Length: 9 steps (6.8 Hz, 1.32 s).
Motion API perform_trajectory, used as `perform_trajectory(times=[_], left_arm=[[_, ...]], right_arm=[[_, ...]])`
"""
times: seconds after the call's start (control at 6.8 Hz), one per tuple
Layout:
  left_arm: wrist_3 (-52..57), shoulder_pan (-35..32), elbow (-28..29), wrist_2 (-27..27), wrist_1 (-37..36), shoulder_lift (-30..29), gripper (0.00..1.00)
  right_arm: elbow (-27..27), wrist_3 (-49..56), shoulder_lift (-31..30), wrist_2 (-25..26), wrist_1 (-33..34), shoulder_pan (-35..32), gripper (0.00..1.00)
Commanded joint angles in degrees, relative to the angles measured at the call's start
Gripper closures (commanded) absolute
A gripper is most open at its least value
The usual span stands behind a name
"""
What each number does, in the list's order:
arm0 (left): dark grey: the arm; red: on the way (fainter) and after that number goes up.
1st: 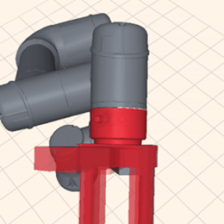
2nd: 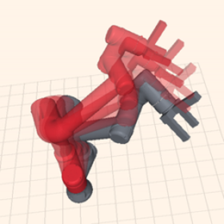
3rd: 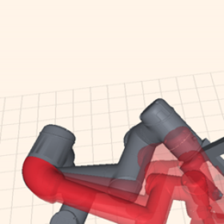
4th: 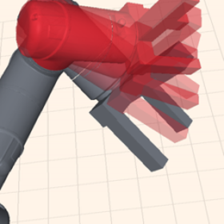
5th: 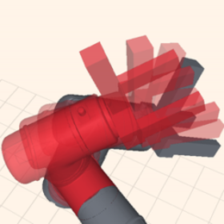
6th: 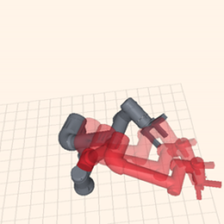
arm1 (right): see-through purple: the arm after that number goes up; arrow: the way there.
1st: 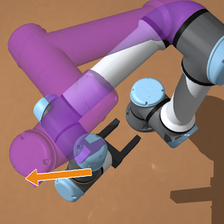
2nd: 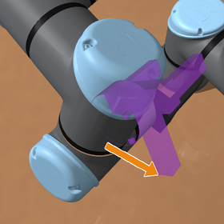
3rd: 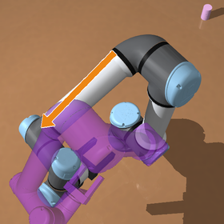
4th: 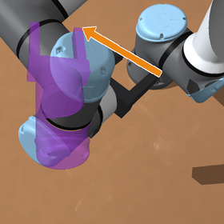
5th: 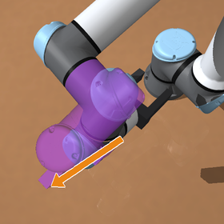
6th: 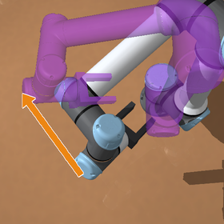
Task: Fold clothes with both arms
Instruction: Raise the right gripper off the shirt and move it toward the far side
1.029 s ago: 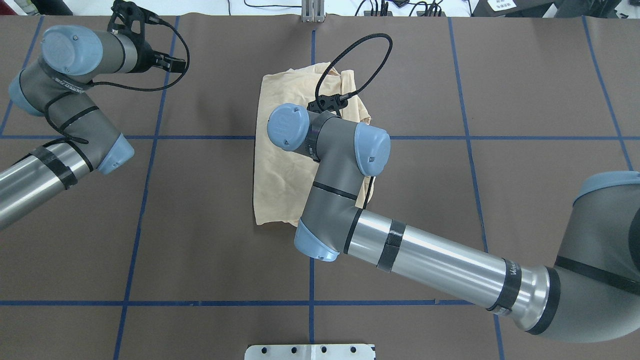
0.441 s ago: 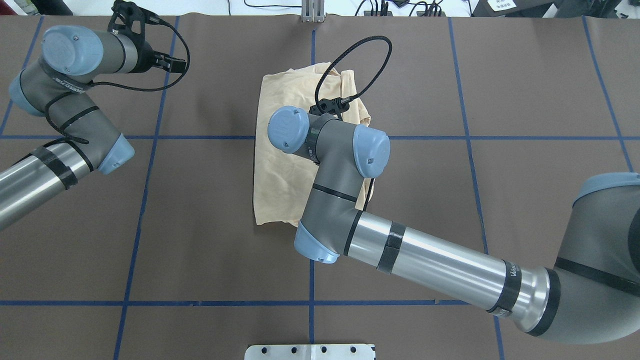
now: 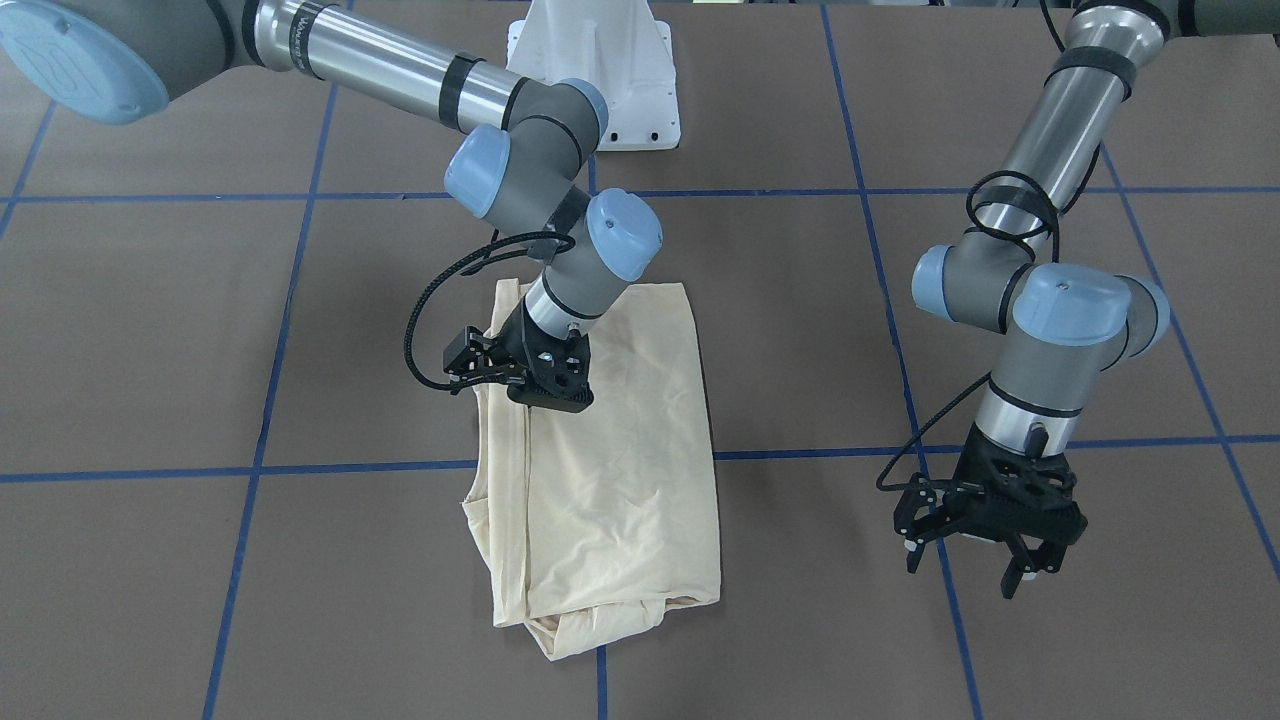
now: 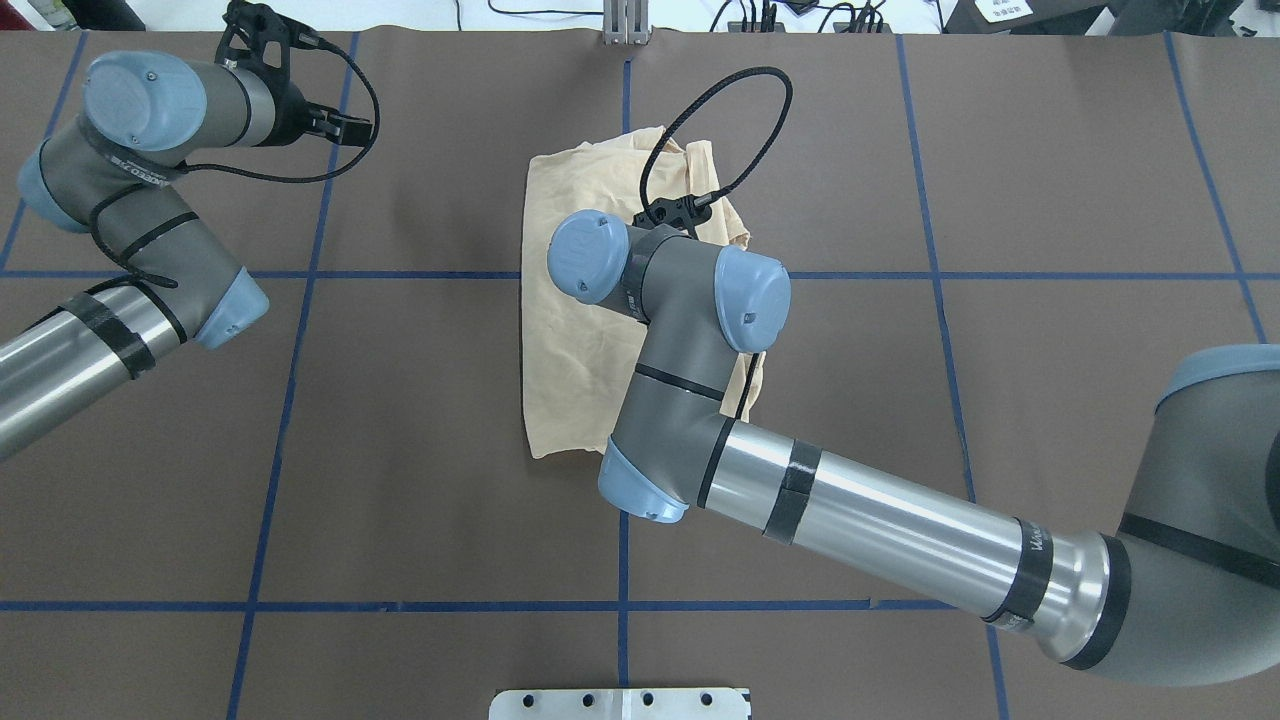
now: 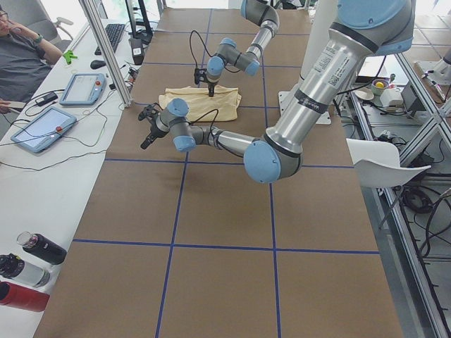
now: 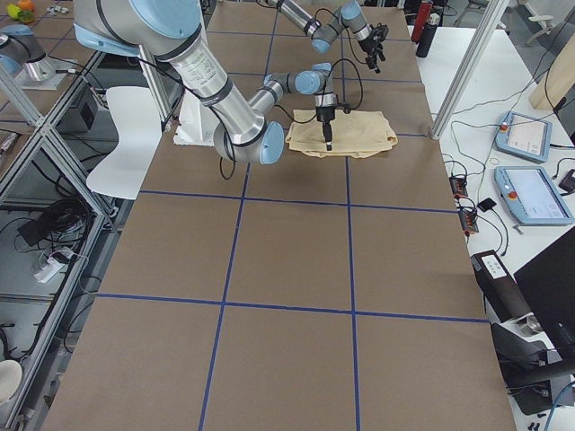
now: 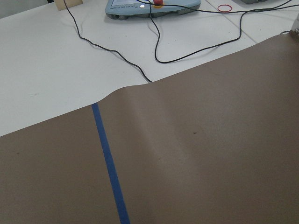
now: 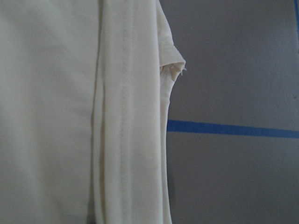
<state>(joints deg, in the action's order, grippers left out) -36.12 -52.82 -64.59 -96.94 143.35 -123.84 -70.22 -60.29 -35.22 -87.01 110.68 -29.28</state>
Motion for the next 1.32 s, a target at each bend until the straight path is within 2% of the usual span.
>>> perform_trajectory(times=[0.0, 0.74, 1.03, 1.18], left_arm=[[0.0, 0.26, 0.08, 0.0, 0.0, 0.0, 0.0], [0.0, 0.35, -0.09, 0.0, 0.09, 0.0, 0.0], [0.0, 0.35, -0.01, 0.0, 0.09, 0.26, 0.0], [0.09, 0.35, -0.09, 0.0, 0.0, 0.26, 0.0]], right_arm=[[-5.07, 3.5, -4.3, 0.0, 0.59, -1.74, 0.0], [-12.55, 5.97, -15.2, 0.53, -2.3, -3.06, 0.0], [-17.91, 8.53, -15.06, -2.09, -2.49, -4.81, 0.0], [-18.72, 7.57, -12.79, -4.03, -2.58, -4.91, 0.0]])
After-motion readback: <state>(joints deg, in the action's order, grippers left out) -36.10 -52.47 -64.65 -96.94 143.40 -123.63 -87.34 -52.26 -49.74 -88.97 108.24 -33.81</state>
